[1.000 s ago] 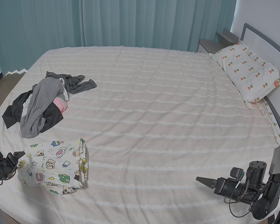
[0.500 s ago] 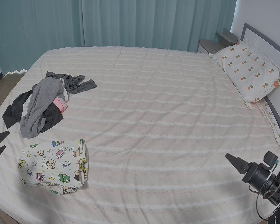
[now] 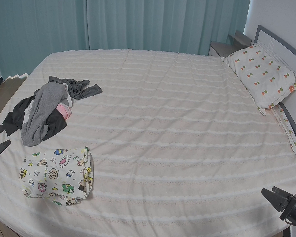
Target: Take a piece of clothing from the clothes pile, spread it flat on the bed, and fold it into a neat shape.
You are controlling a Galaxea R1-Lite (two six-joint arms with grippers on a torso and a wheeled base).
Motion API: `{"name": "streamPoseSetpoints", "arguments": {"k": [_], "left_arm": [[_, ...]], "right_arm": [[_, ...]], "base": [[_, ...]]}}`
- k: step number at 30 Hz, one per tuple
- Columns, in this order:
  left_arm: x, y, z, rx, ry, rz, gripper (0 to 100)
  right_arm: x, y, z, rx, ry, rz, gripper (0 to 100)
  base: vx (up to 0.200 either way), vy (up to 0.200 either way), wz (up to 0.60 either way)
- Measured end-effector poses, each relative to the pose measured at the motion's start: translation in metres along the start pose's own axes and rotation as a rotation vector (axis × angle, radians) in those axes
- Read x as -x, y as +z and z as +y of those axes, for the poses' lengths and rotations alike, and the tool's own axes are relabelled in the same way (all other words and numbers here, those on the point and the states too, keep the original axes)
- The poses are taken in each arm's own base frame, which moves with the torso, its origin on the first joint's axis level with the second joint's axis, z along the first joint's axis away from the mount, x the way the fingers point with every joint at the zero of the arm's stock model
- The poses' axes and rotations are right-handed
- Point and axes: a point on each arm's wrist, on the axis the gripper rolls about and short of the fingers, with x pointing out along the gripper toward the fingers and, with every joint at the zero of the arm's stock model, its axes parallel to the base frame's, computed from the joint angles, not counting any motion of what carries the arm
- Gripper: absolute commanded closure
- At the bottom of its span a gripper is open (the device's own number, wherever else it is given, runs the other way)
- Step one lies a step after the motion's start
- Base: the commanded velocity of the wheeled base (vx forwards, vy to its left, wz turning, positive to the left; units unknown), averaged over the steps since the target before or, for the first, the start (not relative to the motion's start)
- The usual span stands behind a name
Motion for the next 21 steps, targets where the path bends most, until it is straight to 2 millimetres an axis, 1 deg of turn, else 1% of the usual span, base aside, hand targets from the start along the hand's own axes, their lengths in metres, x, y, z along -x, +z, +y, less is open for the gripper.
{"name": "streamPoseSetpoints", "arguments": {"k": [3,7,9,10,11,14,18,21], "left_arm": [[-0.005,-0.010,-0.020,-0.004,-0.078,0.079,0],[-0.010,-0.030,-0.053,-0.009,-0.215,0.227,0],[-0.007,-0.043,-0.071,-0.020,-0.294,0.310,0],[-0.005,-0.048,-0.077,-0.026,-0.322,0.338,0],[-0.001,-0.057,-0.086,-0.040,-0.364,0.380,0],[0.013,-0.077,-0.103,-0.070,-0.453,0.467,0],[0.034,-0.101,-0.114,-0.097,-0.522,0.526,0],[0.048,-0.115,-0.118,-0.129,-0.551,0.535,0]], "right_arm": [[0.018,-0.002,0.002,0.017,-0.026,0.026,0],[0.043,-0.005,0.005,0.053,-0.079,0.024,0],[0.057,-0.007,0.008,0.085,-0.103,-0.012,0],[0.061,-0.008,0.009,0.097,-0.108,-0.026,0],[0.069,-0.010,0.010,0.119,-0.109,-0.050,0],[0.085,-0.018,0.015,0.173,-0.078,-0.107,0],[0.100,-0.031,0.017,0.229,-0.039,-0.167,0],[0.104,-0.040,0.016,0.254,-0.018,-0.183,0]], "base": [[0.000,0.000,0.00],[0.000,0.000,0.00],[0.000,0.000,0.00],[0.000,0.000,0.00],[0.000,0.000,0.00],[0.000,0.000,0.00],[0.000,0.000,0.00],[0.000,0.000,0.00]]}}
